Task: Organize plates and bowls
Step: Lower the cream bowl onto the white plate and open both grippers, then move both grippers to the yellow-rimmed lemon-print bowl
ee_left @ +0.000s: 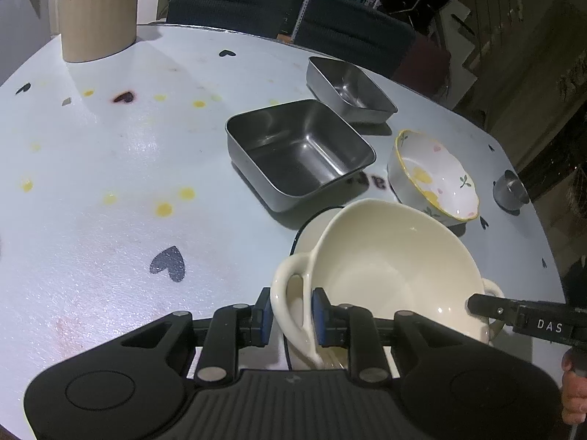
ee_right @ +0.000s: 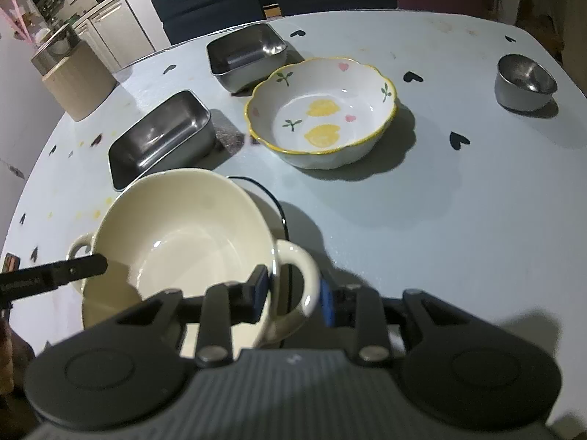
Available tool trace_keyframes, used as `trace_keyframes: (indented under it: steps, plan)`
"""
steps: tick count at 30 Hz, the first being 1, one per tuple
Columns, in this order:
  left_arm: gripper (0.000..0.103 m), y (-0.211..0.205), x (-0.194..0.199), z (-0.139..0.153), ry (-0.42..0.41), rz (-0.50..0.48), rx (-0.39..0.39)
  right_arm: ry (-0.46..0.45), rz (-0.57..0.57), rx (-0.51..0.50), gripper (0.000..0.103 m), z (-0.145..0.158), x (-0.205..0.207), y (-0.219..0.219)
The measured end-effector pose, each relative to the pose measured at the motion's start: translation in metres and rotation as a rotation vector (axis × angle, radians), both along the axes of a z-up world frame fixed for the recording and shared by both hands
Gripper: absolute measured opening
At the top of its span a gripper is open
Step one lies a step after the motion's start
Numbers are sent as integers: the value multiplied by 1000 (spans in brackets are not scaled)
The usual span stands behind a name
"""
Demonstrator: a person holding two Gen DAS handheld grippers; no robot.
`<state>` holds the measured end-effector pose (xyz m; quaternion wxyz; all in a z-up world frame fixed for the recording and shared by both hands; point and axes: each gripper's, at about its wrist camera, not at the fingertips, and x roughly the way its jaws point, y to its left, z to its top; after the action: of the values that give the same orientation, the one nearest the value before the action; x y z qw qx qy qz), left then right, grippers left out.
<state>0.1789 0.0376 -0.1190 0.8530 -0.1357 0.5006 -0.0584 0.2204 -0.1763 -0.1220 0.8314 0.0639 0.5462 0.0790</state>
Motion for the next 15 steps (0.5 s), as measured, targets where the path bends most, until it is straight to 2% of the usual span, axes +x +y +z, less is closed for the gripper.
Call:
trace_keyframes:
  steps: [4, 6, 8, 10, 13, 15]
  plan:
    - [36, 1, 0, -2, 23, 3, 14, -8, 9, -13, 37, -1, -1, 2]
    - [39, 1, 0, -4, 37, -2, 20, -6, 2, -28, 47, -2, 0, 2]
    - [49, -1, -1, -5, 43, -12, 25, 12, 0, -45, 57, -5, 0, 2]
    - [58, -3, -3, -4, 42, -21, 32, 15, 10, -40, 59, -6, 0, 2]
    - [75, -6, -6, 0, 28, -36, 45, 10, 22, -43, 68, -6, -2, 2]
    - [81, -8, -8, 2, 20, -44, 53, 2, 30, -42, 72, -6, -3, 2]
